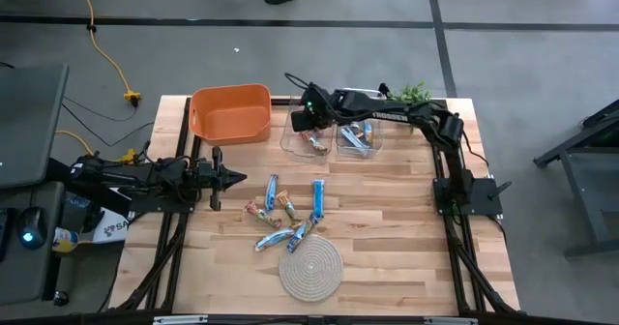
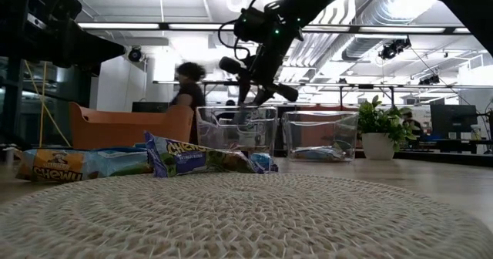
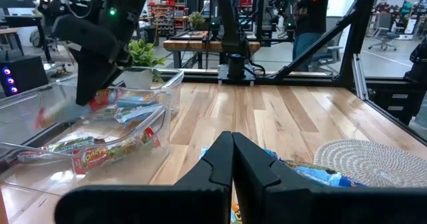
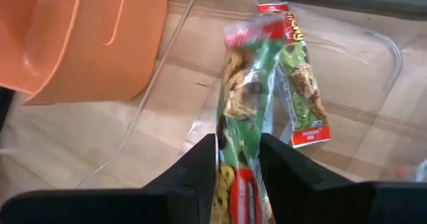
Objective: Pick and place Granola Bars by type
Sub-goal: Put the red granola bar into the left transparent bin, then put the yellow granola bar into the right transparent bin
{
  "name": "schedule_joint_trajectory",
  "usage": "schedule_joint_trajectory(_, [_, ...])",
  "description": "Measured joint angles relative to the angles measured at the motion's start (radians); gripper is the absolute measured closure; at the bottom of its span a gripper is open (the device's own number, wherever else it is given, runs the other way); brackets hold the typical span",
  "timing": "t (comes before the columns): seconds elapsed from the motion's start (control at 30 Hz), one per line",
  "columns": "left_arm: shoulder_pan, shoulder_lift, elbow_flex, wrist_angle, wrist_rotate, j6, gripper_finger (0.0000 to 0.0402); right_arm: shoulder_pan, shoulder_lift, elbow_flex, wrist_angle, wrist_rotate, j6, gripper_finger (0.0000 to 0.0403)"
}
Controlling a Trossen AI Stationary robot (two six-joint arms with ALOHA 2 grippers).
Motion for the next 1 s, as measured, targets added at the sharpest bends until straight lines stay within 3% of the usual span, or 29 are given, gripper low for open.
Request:
schedule_joint_trajectory(0.4, [0.000,0.000,0.000,0.000,0.000,0.000,0.0401,0.007,-0.005,0.000,0.077,-0.066,-0.064,0.0224])
schedule_joint_trajectory(1.0, [0.000,0.000,0.000,0.000,0.000,0.000,0.0401,0.150,-0.183,0.003,0.364,-0.067,-0.289,0.0221])
